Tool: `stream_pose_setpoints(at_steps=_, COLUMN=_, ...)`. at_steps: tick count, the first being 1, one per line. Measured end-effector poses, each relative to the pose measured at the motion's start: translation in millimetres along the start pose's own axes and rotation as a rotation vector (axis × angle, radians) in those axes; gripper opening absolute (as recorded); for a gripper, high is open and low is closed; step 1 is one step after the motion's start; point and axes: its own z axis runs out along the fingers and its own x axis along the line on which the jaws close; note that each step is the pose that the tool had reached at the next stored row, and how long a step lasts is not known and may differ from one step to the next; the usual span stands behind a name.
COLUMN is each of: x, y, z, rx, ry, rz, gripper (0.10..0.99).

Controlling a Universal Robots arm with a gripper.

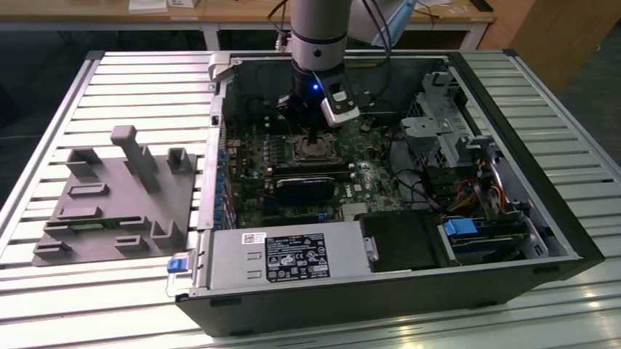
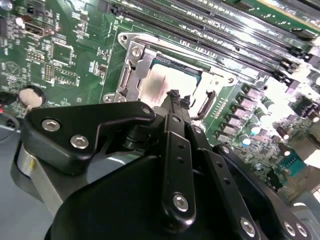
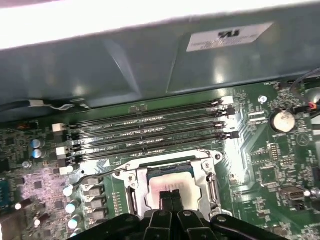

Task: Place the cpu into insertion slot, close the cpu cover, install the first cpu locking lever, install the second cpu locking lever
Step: 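Close the cpu cover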

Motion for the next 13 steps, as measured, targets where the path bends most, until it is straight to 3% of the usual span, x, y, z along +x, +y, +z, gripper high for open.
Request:
stream_pose_setpoints(at_steps=7, x=-0.3, y=0.8, z=-15.4, rx=0.0, ry=0.0001, rz=0.0, gripper=0.102)
stream_pose_setpoints(at_steps=13, x=-0.3, y=0.9, z=-17.3, rx=0.002, ry=-0.0004, rz=0.0, gripper=0.102)
